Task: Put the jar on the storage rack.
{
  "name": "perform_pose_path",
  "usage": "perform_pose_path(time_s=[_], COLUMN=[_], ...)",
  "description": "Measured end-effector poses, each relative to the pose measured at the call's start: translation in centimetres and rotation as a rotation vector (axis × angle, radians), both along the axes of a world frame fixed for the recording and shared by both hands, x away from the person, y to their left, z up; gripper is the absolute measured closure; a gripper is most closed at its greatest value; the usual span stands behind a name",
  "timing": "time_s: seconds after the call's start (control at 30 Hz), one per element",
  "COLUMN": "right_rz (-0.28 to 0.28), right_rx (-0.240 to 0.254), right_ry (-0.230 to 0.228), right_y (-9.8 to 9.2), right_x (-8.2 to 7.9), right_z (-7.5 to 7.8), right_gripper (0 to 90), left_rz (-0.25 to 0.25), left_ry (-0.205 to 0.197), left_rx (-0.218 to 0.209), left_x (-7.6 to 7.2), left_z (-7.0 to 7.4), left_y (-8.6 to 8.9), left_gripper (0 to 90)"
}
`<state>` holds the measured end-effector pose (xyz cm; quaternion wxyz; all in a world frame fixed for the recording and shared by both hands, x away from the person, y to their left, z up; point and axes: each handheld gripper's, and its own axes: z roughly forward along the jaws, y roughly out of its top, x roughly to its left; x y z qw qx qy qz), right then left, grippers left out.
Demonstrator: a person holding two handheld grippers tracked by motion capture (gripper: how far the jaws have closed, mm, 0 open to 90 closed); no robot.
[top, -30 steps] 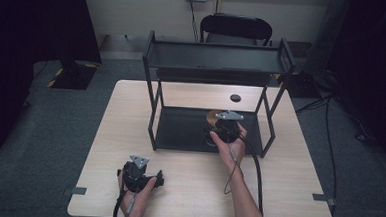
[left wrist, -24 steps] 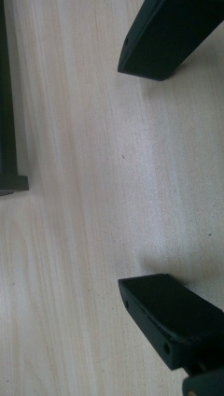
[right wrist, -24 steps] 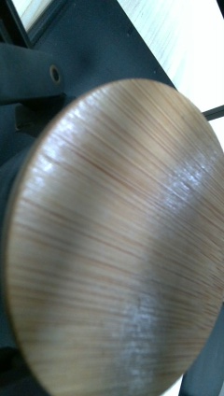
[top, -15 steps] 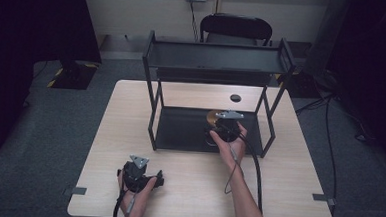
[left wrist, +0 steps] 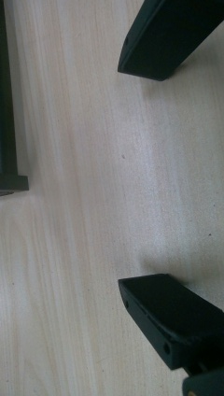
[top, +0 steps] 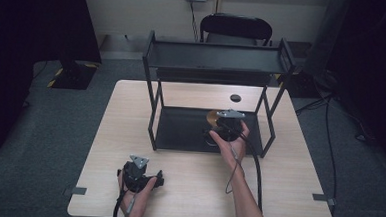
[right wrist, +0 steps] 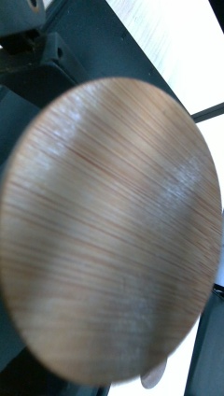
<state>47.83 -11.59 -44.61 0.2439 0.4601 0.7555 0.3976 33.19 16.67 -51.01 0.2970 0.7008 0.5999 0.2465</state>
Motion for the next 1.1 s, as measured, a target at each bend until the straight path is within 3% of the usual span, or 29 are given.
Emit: perform_pose_path(time_s=[0.37,0.53,1.1], right_rz=[-0.009,-0.018,-0.022], right_rx=[0.037,0.031,0.099], right_ry=[-0.025,-0.044,-0.067], right_y=[-0.5,-0.8,-2.1], right_x=[-0.9,-1.3,-3.5], right_z=[1.3,1.9,4.0], right_gripper=[1.2,1.3,1.1], left_rz=[0.000,0.000,0.001], left_ry=[0.000,0.000,0.000], left_rx=[0.000,0.000,0.000], left_x=[0.0,0.0,0.0], left_z=[0.0,0.0,0.0], left_y=[0.0,0.0,0.0], left_gripper=[0.1,0.1,0.1])
